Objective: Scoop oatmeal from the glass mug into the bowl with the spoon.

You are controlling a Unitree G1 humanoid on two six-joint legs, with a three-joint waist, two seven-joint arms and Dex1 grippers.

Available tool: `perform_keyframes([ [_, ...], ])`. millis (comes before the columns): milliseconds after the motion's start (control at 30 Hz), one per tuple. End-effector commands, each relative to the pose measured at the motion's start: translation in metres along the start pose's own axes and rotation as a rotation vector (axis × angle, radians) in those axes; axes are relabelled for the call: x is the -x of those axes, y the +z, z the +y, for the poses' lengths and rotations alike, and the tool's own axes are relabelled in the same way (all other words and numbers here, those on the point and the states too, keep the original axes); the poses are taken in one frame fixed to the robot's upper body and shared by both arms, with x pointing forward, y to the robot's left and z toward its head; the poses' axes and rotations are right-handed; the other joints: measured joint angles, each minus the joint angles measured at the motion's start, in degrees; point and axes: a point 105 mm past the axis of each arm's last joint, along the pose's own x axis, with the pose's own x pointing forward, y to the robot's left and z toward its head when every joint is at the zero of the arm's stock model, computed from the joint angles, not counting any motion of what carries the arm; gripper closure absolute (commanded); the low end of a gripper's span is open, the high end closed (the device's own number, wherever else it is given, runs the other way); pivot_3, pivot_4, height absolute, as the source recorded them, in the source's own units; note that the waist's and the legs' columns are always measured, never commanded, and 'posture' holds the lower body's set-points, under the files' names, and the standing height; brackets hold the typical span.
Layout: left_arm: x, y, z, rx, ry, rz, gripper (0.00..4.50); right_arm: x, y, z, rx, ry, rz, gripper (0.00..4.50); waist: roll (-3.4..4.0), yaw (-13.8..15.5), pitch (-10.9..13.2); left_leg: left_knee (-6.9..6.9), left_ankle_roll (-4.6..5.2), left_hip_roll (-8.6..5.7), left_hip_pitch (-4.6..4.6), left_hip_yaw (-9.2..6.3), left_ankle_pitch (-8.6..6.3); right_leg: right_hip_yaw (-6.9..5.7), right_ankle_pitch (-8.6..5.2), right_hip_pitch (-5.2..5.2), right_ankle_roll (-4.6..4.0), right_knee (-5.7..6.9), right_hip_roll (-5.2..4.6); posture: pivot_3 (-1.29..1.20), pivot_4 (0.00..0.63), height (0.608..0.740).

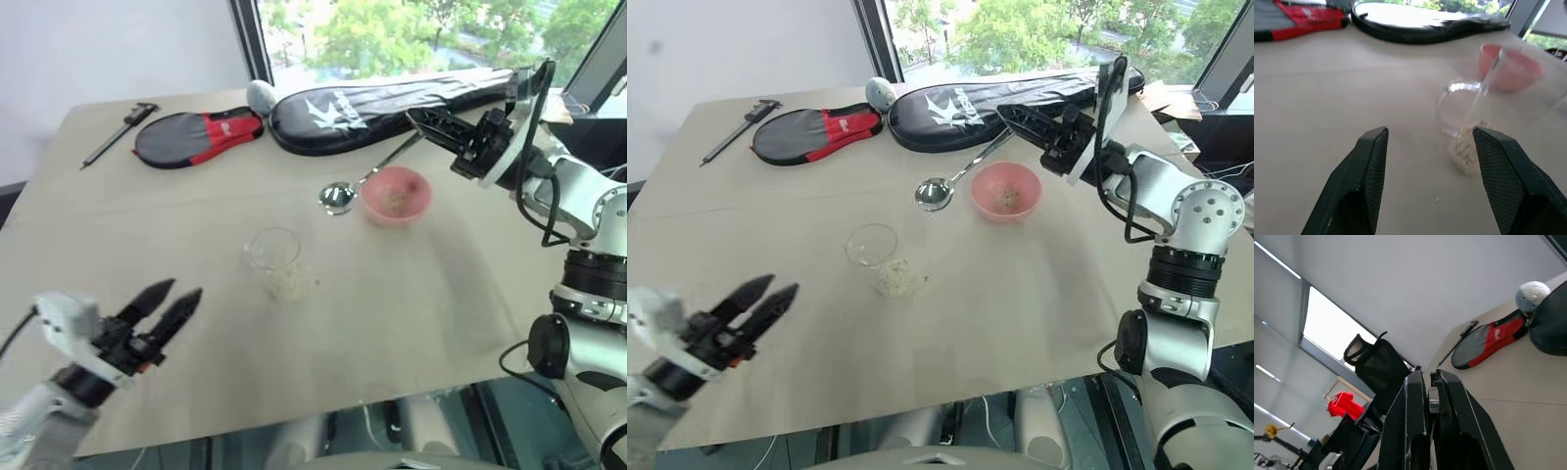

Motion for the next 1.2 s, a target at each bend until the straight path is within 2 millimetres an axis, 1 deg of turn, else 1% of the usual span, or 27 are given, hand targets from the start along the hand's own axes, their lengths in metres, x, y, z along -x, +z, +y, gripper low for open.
perform_keyframes([
  [33, -0.017, -0.008, -0.005, -0.099, -0.049, -0.041, 1.67, -0.001, 0.004, 0.007, 0.022, 0.000, -0.021, 4.50, 0.00, 0.05, 0.00, 0.01, 0.00, 0.00, -0.01, -0.03, 0.01, -0.03, 0.02, 0.00, 0.01, 0.00, 0.00, 0.00, 0.150, 0.740],
  [100, -0.028, -0.009, -0.003, -0.113, -0.061, -0.069, 1.67, -0.001, 0.004, 0.006, 0.025, -0.016, -0.027, 4.50, 0.00, 0.01, 0.00, 0.03, -0.01, 0.01, -0.02, -0.11, 0.03, -0.09, 0.04, -0.01, 0.01, 0.04, 0.01, 0.00, 0.150, 0.740],
  [233, -0.051, -0.001, 0.004, -0.124, -0.107, -0.112, 1.67, 0.000, 0.009, 0.004, 0.045, -0.052, -0.058, 4.50, 0.02, -0.25, -0.01, 0.01, -0.20, 0.05, -0.13, -0.12, 0.12, -0.07, 0.05, -0.20, 0.02, 0.05, 0.04, 0.00, 0.150, 0.740],
  [500, -0.080, 0.002, 0.003, -0.129, -0.225, -0.107, 1.67, 0.001, 0.012, 0.005, 0.066, -0.081, -0.087, 4.50, 0.02, -0.19, -0.01, -0.02, -0.22, 0.03, -0.22, -0.10, 0.14, -0.09, 0.07, -0.28, 0.06, 0.03, 0.02, 0.00, 0.150, 0.740],
  [633, -0.086, 0.002, 0.001, -0.128, -0.270, -0.086, 1.67, 0.004, 0.014, 0.007, 0.083, -0.089, -0.101, 4.50, 0.02, -0.29, -0.01, -0.03, -0.22, 0.04, -0.21, -0.11, 0.14, -0.09, 0.07, -0.28, 0.06, 0.05, 0.02, 0.00, 0.150, 0.740],
  [833, -0.094, 0.005, 0.003, -0.104, -0.270, -0.091, 1.67, 0.007, 0.013, 0.008, 0.093, -0.099, -0.115, 4.50, 0.02, -0.21, -0.01, -0.04, -0.22, 0.04, -0.23, -0.12, 0.14, -0.09, 0.08, -0.31, 0.07, 0.05, 0.03, 0.00, 0.150, 0.740],
  [900, -0.097, 0.007, 0.004, -0.101, -0.263, -0.099, 2.20, 0.007, 0.012, 0.009, 0.093, -0.098, -0.118, 4.50, 0.02, -0.21, -0.01, -0.04, -0.22, 0.04, -0.23, -0.11, 0.14, -0.08, 0.08, -0.31, 0.07, 0.05, 0.02, 0.00, 0.150, 0.740],
  [933, -0.098, 0.007, 0.004, -0.100, -0.261, -0.101, 2.26, 0.007, 0.011, 0.009, 0.094, -0.097, -0.119, 4.50, 0.02, -0.20, -0.01, -0.04, -0.22, 0.04, -0.23, -0.11, 0.14, -0.08, 0.08, -0.31, 0.08, 0.05, 0.02, 0.00, 0.150, 0.740],
  [1000, -0.100, 0.007, 0.003, -0.098, -0.261, -0.100, 3.12, 0.007, 0.011, 0.010, 0.093, -0.096, -0.118, 4.50, 0.02, -0.25, -0.01, -0.03, -0.22, 0.04, -0.23, -0.11, 0.14, -0.08, 0.09, -0.31, 0.08, 0.06, 0.03, 0.00, 0.150, 0.740],
  [1033, -0.101, 0.006, 0.002, -0.097, -0.261, -0.098, 3.35, 0.007, 0.011, 0.010, 0.093, -0.093, -0.115, 4.50, 0.02, -0.29, -0.01, -0.03, -0.23, 0.04, -0.22, -0.11, 0.14, -0.07, 0.09, -0.31, 0.08, 0.06, 0.04, 0.00, 0.150, 0.740],
  [1067, -0.102, 0.006, 0.002, -0.096, -0.261, -0.096, 3.90, 0.006, 0.010, 0.011, 0.091, -0.088, -0.110, 4.50, 0.02, -0.27, -0.01, -0.04, -0.23, 0.04, -0.22, -0.11, 0.14, -0.06, 0.09, -0.32, 0.08, 0.06, 0.04, 0.00, 0.150, 0.740],
  [1100, -0.104, 0.005, 0.001, -0.096, -0.260, -0.092, 4.27, 0.005, 0.010, 0.012, 0.088, -0.081, -0.105, 4.50, 0.02, -0.25, -0.01, -0.04, -0.23, 0.04, -0.23, -0.11, 0.14, -0.07, 0.09, -0.32, 0.08, 0.07, 0.04, 0.00, 0.150, 0.740],
  [1133, -0.105, 0.005, 0.001, -0.095, -0.260, -0.090, 4.43, 0.004, 0.010, 0.014, 0.085, -0.072, -0.100, 4.50, 0.02, -0.23, -0.01, -0.04, -0.23, 0.04, -0.23, -0.11, 0.14, -0.07, 0.09, -0.32, 0.08, 0.07, 0.04, 0.00, 0.150, 0.740],
  [1200, -0.107, 0.005, 0.000, -0.099, -0.263, -0.090, 4.43, 0.001, 0.008, 0.019, 0.089, -0.052, -0.084, 4.50, 0.02, -0.22, -0.01, -0.04, -0.23, 0.04, -0.25, -0.11, 0.14, -0.07, 0.09, -0.33, 0.09, 0.07, 0.03, 0.00, 0.150, 0.740],
])
